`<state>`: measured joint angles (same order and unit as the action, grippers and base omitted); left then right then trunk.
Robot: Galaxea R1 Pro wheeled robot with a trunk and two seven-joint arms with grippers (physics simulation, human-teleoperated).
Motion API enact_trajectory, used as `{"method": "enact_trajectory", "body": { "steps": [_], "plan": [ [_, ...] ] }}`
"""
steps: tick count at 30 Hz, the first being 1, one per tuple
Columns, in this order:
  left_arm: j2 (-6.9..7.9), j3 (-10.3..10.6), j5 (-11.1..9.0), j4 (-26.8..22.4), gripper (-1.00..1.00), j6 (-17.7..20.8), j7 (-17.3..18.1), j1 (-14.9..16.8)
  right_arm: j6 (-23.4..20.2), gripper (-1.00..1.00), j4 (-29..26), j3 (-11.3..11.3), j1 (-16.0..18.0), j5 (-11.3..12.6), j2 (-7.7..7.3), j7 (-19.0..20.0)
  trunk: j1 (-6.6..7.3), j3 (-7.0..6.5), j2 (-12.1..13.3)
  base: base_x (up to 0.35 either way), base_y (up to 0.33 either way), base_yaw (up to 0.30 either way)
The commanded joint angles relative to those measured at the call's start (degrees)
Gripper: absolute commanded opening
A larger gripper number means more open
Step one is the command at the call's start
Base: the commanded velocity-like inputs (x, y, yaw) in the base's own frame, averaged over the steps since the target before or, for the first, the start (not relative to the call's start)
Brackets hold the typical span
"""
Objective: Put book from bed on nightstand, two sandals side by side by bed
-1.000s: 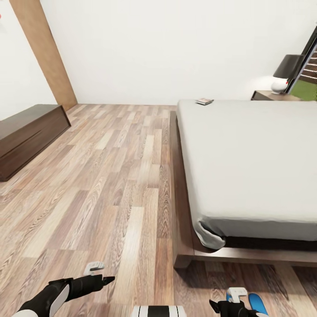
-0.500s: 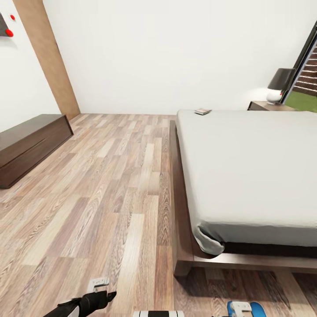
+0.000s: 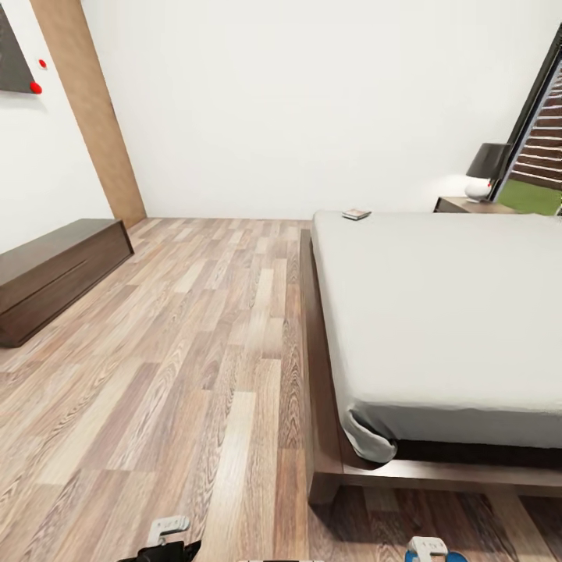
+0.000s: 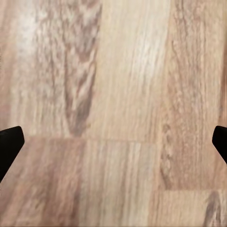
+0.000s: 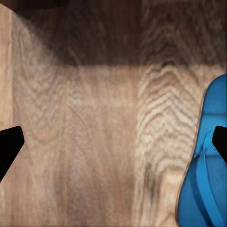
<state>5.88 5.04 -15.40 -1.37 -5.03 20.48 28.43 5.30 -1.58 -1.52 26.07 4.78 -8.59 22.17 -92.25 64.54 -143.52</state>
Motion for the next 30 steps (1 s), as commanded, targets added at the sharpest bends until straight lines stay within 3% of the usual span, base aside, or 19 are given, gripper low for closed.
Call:
{"method": "enact_trajectory", "body": {
  "steps": [1,22,30],
  "plan": [
    [0.01,0.50,-0.50,0.10,1.00,-0.26,0.18,-0.06,0.06,1.00,0.08,-0.09,0.03,0.50,-0.02,0.33,0.04,-0.18,0.00,0.000,0.000,0.000],
    [0.01,0.50,-0.50,0.14,1.00,-0.42,0.18,-0.22,0.11,1.00,0.10,-0.06,0.03,0.41,0.01,0.26,0.58,-4.84,0.28,0.000,0.000,0.000],
    [-0.03,0.50,-0.50,0.14,1.00,-0.42,0.18,-0.25,0.13,1.00,0.13,-0.06,0.03,0.32,0.01,0.28,2.33,-6.27,3.48,0.000,0.000,0.000]
  ]
}}
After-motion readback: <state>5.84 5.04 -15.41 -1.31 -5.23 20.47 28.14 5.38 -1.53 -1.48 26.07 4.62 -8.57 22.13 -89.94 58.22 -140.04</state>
